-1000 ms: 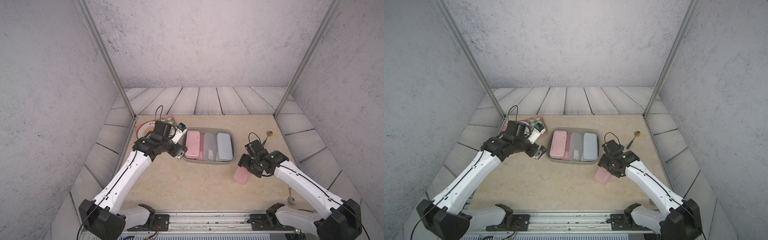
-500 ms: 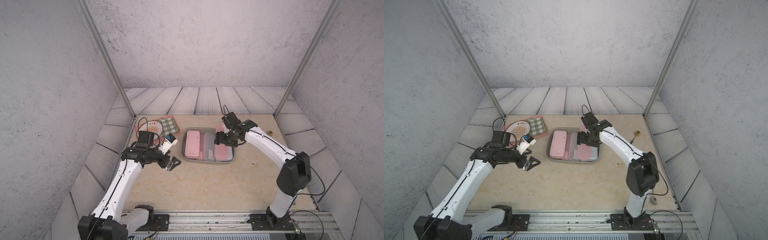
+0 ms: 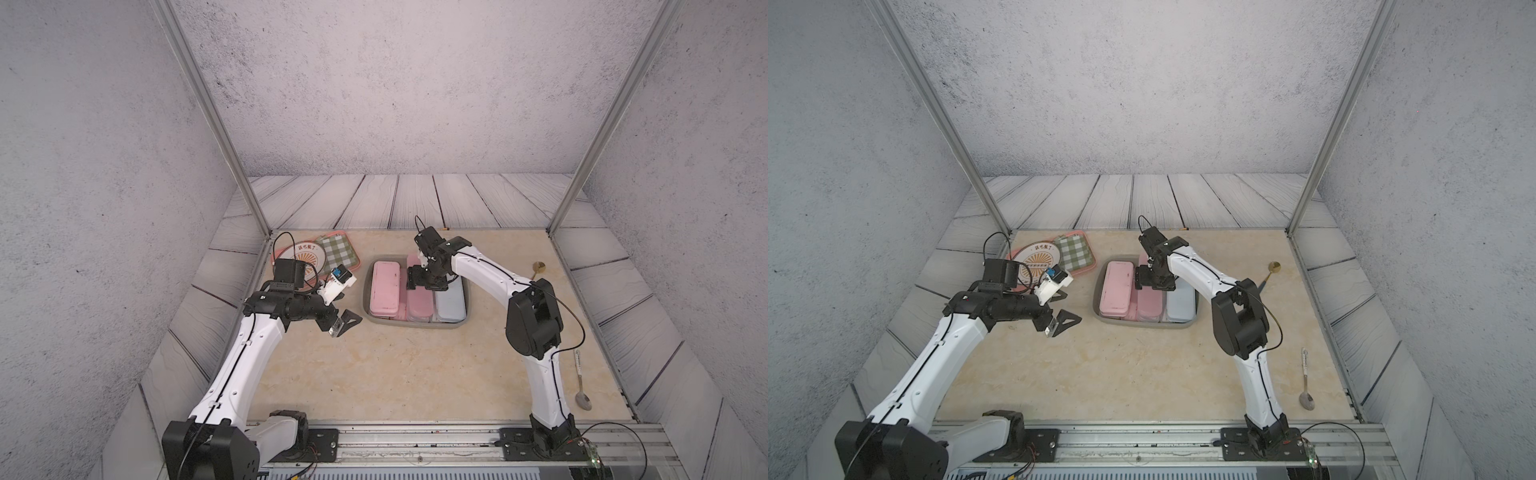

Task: Put the pencil case into the storage box
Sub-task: Place the pencil case at the storage box, then adjust the pencil case in the storage box.

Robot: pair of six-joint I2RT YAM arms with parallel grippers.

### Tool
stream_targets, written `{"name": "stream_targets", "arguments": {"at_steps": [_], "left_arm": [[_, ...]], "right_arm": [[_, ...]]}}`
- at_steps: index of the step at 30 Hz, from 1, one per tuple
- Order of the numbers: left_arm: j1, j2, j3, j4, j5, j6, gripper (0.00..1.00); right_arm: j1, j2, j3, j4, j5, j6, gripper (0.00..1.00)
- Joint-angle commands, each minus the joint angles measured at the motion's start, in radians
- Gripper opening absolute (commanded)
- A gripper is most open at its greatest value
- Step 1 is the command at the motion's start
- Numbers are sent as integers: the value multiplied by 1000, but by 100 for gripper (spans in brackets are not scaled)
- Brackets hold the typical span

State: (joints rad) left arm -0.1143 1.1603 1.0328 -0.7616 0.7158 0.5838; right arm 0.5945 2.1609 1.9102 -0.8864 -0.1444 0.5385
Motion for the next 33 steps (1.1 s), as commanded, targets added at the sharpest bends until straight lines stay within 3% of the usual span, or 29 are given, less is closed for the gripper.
{"name": "stream_targets", "arguments": {"at_steps": [1, 14, 18, 20, 28, 33], "left_arm": [[2, 8, -15, 7, -26, 7, 97], [-3, 18, -16, 13, -32, -3, 97], [-5, 20, -17, 13, -28, -5, 97], [-5, 21, -18, 16, -31, -7, 97], [-7, 23, -16, 12, -36, -6, 97], [-9, 22, -22, 18, -29, -13, 97]], "right_arm": [[-2, 58, 44, -18, 15, -18, 52], [0, 72, 65, -36, 71, 18, 73], [7, 46, 82, -56, 99, 17, 82], [10, 34, 92, -71, 117, 16, 94], [16, -10, 116, -108, 155, 13, 97], [21, -100, 84, -44, 57, -6, 90]]}}
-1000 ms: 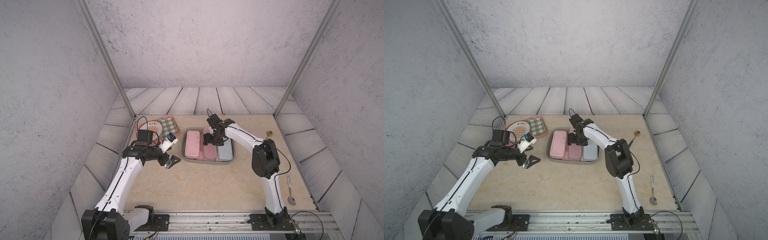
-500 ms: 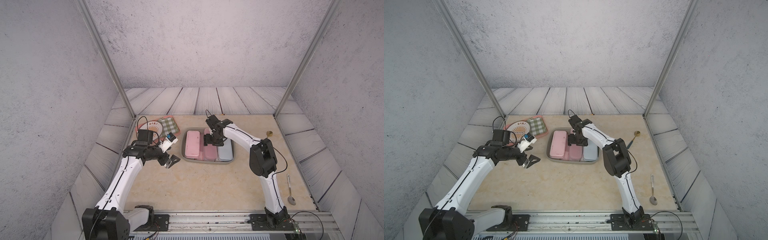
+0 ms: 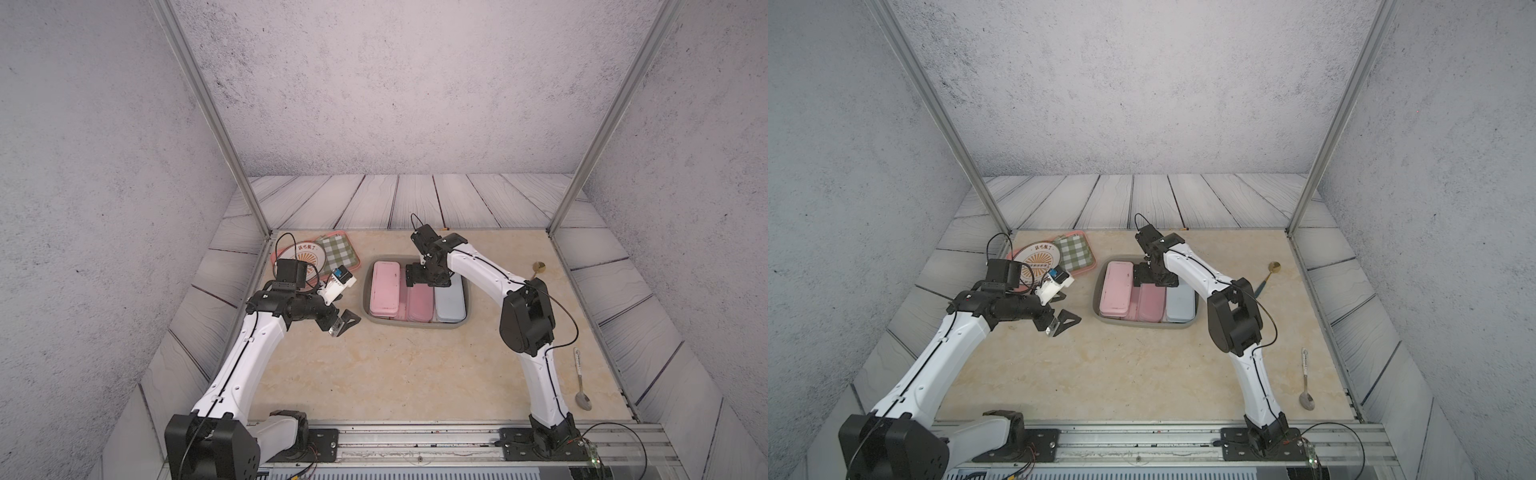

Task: Put the pencil case into the storage box
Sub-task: Adjust the pencil case in the storage box.

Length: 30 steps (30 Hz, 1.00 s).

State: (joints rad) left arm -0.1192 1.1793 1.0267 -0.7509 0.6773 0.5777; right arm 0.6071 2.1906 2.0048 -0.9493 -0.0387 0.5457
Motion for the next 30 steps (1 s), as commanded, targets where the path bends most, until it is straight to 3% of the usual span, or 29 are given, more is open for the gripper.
{"name": "stream_targets", "arguments": {"at_steps": [1, 5, 9, 19, 30], "left_arm": [[-4, 3, -15, 7, 13, -9, 97], [-4, 1, -20, 10, 14, -13, 97], [-4, -1, -23, 13, 13, -18, 97], [-6, 2, -23, 15, 0, -29, 97], [-16, 10, -24, 15, -8, -32, 97]], "right_arm": [[10, -155, -34, 45, -75, -9, 88], [9, -217, -143, 151, -157, 30, 74], [20, -182, -171, 178, -173, 60, 65], [39, 16, -46, 164, -216, 70, 61], [39, 77, -34, 118, -166, 54, 61]]}}
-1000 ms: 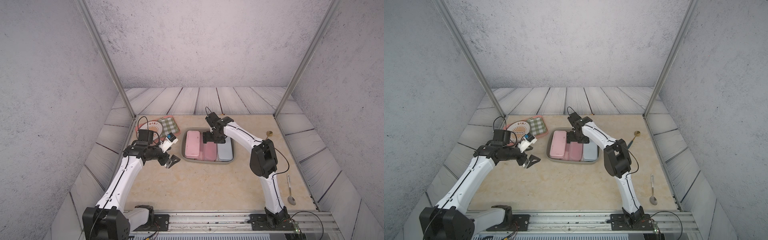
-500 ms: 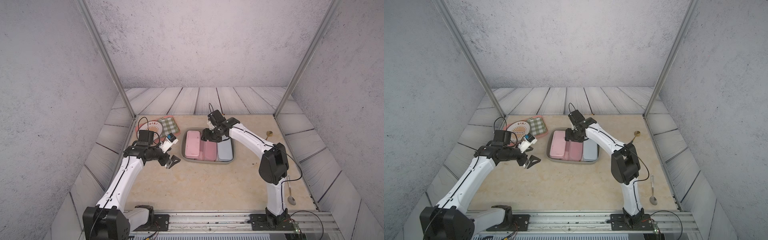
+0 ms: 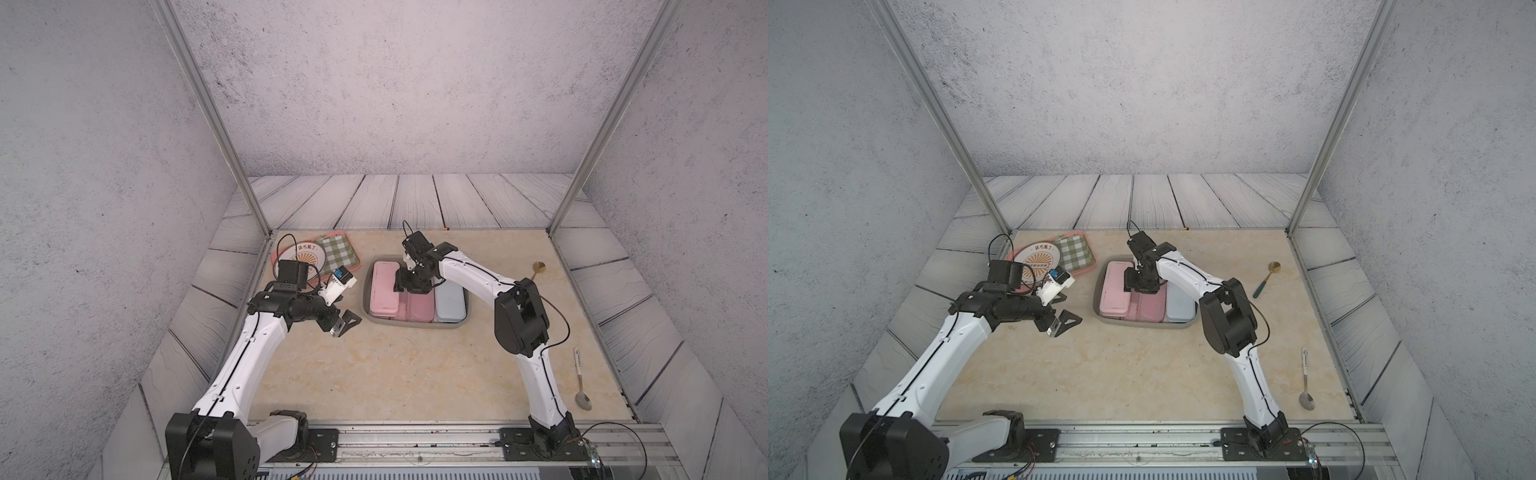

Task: Put the pencil case into the storage box
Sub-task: Adjust the pencil case in the storage box, then reset both arms

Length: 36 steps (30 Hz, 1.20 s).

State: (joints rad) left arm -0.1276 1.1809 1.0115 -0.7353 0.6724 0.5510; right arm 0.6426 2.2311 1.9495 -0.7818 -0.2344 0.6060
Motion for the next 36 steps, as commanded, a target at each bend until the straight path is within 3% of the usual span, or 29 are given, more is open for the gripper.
{"name": "stream_targets", "arguments": {"at_steps": [1, 5, 11, 16, 18, 23, 26, 29, 33, 36], "left_arm": [[-8, 9, -8, -1, -4, -6, 97], [-11, 10, -14, 6, -4, -10, 97], [-11, -5, -36, 55, -42, -70, 98], [-8, -34, -55, 153, -250, -235, 100], [-2, -51, -73, 198, -335, -309, 100], [22, -81, -137, 307, -508, -471, 100], [52, -101, -155, 334, -505, -514, 100], [81, -111, -167, 359, -494, -590, 100], [103, -115, -182, 385, -472, -650, 100], [104, -128, -190, 384, -466, -626, 100]], "right_arm": [[2, 36, 19, -54, 39, -10, 61], [4, 26, 26, -73, 46, -14, 62], [10, -85, 46, -23, -51, -11, 65], [12, -363, -87, 113, -88, -28, 90], [12, -506, -206, 171, -9, -53, 99], [6, -895, -606, 321, 344, -183, 99], [3, -1101, -780, 364, 546, -314, 99], [-36, -1248, -843, 284, 714, -361, 99], [-132, -1387, -903, 194, 820, -371, 99], [-199, -1458, -951, 146, 852, -342, 99]]}}
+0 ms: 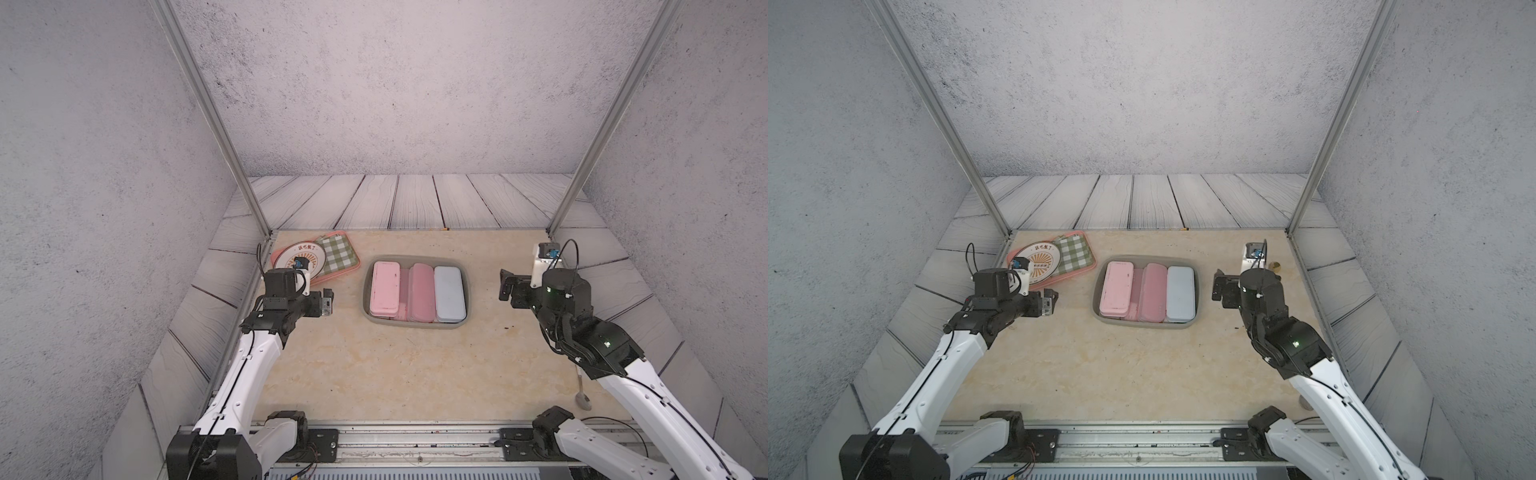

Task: Put the pencil case into the storage box
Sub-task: Reset both arms

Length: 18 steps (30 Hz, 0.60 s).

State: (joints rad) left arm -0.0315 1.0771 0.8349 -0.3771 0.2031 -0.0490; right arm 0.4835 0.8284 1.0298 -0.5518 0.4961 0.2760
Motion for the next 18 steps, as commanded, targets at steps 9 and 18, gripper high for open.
{"name": "stream_targets", "arguments": {"at_steps": [9, 18], "left_arm": [[8, 39, -51, 76, -12, 67, 100], [17, 120, -193, 436, -54, 12, 100]], "right_arm": [[-328, -102, -307, 88, 40, -34, 99], [-459, 183, -648, 911, -230, -128, 99]]}}
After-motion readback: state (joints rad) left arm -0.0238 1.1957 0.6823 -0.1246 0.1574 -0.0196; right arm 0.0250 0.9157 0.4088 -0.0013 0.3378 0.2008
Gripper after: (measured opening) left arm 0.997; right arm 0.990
